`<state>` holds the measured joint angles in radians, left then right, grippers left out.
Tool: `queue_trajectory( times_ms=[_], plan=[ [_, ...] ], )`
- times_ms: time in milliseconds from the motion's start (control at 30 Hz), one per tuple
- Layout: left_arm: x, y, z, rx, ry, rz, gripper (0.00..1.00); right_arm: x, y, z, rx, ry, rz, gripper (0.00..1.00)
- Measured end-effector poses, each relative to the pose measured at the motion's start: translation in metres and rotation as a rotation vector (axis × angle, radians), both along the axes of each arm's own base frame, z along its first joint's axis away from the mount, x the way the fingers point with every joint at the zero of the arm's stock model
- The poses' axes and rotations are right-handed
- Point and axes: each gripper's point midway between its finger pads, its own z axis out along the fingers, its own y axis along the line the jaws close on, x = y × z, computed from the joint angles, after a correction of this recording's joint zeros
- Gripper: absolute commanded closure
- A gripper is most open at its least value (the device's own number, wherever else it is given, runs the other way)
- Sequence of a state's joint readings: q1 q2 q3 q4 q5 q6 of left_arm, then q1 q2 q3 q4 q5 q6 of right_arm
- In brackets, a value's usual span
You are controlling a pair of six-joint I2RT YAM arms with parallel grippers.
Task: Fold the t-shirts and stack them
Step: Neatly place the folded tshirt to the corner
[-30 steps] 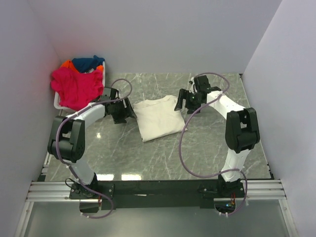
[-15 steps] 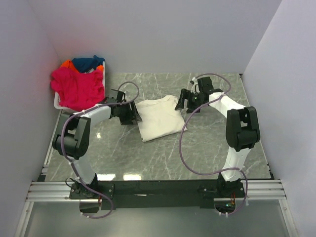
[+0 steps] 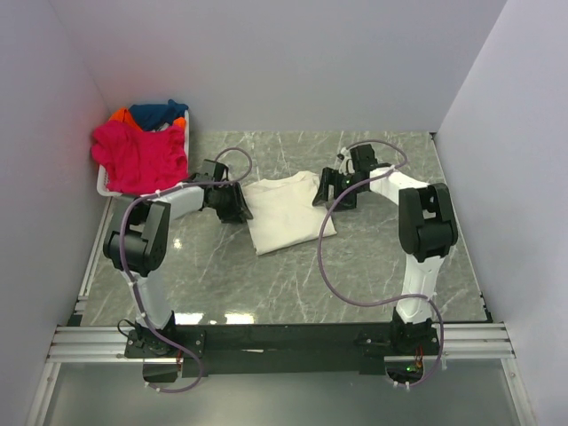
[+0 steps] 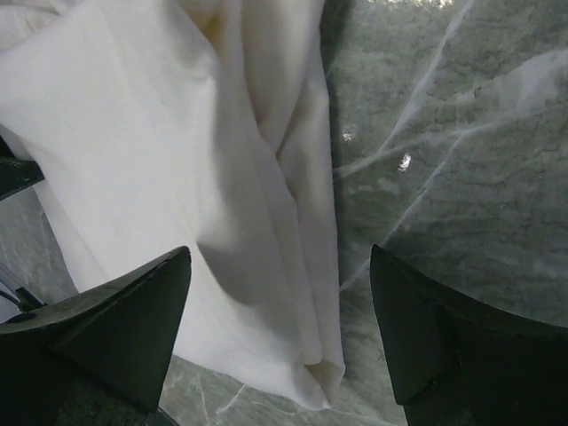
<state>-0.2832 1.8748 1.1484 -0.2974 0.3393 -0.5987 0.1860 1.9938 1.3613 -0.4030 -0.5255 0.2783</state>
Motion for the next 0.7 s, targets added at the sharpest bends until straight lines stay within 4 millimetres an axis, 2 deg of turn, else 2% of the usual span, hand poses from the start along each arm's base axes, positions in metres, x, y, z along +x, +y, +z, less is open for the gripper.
queue_trajectory(
  times_ms=[67, 267, 700],
  plan=[
    [0.001, 0.0, -0.001, 0.001, 0.002, 0.001, 0.61, -0.001, 0.0, -0.007, 0.0, 0.017, 0.002, 0.13],
    [0.001, -0.001, -0.005, 0.001, 0.014, 0.003, 0.7, 0.003, 0.003, -0.006, 0.012, 0.004, 0.013, 0.14],
    [0.002, -0.006, -0.008, -0.006, 0.017, -0.006, 0.73, 0.011, 0.026, -0.009, 0.117, 0.008, 0.026, 0.26]
  ],
)
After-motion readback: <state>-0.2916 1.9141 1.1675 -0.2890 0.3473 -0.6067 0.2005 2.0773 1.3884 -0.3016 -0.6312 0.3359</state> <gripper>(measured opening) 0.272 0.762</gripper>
